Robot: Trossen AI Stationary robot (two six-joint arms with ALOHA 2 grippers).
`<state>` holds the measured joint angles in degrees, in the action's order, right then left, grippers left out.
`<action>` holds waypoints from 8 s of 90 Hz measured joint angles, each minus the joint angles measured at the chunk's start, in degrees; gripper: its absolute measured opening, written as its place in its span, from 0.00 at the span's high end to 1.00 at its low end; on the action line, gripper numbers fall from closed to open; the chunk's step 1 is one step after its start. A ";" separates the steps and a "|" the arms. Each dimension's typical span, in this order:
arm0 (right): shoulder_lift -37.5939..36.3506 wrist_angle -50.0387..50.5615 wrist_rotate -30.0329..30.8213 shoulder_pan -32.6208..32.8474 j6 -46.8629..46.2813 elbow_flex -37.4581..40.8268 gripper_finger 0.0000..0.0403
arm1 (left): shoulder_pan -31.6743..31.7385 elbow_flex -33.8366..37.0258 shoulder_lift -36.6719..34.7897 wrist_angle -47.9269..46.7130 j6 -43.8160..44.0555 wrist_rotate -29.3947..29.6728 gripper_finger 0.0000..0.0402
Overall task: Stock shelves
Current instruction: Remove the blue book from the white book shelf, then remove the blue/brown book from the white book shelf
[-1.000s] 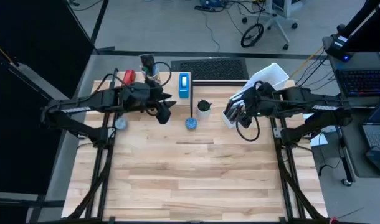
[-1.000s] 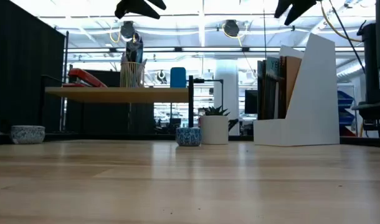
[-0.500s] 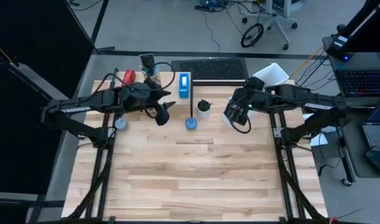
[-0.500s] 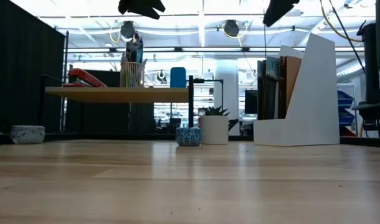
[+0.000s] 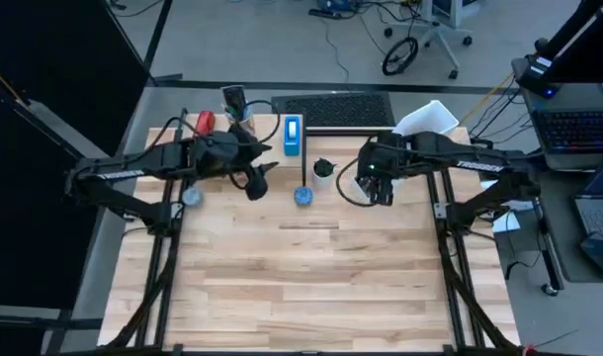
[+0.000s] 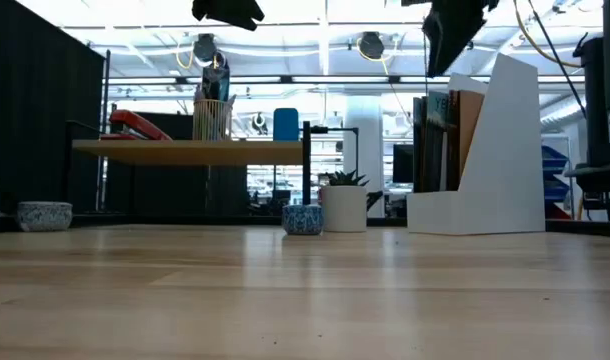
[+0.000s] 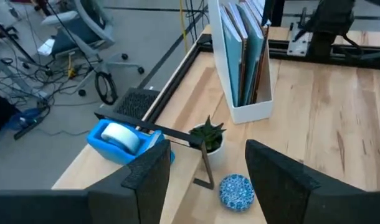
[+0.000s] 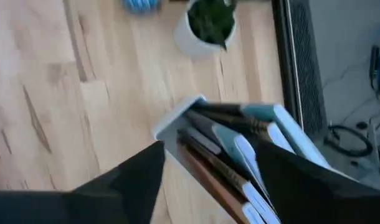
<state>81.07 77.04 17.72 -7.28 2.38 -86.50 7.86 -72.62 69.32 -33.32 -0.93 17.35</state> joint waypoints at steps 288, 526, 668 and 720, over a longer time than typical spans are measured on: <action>0.58 5.88 -1.60 -6.05 13.39 -27.12 0.98 | -0.02 2.39 0.04 -0.04 0.52 0.02 0.52; -0.16 -17.73 -44.82 9.51 -23.57 35.46 0.44 | 0.00 2.36 0.04 0.35 -1.42 -0.68 0.52; -2.59 -0.49 -11.33 -13.82 21.38 -1.46 0.62 | 0.00 2.36 0.04 0.29 -1.33 -0.67 0.52; -1.32 0.93 -10.36 -17.37 22.09 -1.46 0.75 | 0.00 2.36 0.04 0.31 -1.16 -0.66 0.52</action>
<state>79.75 77.97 7.36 -24.66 24.48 -87.96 7.86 -70.26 69.36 -33.01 -2.09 16.69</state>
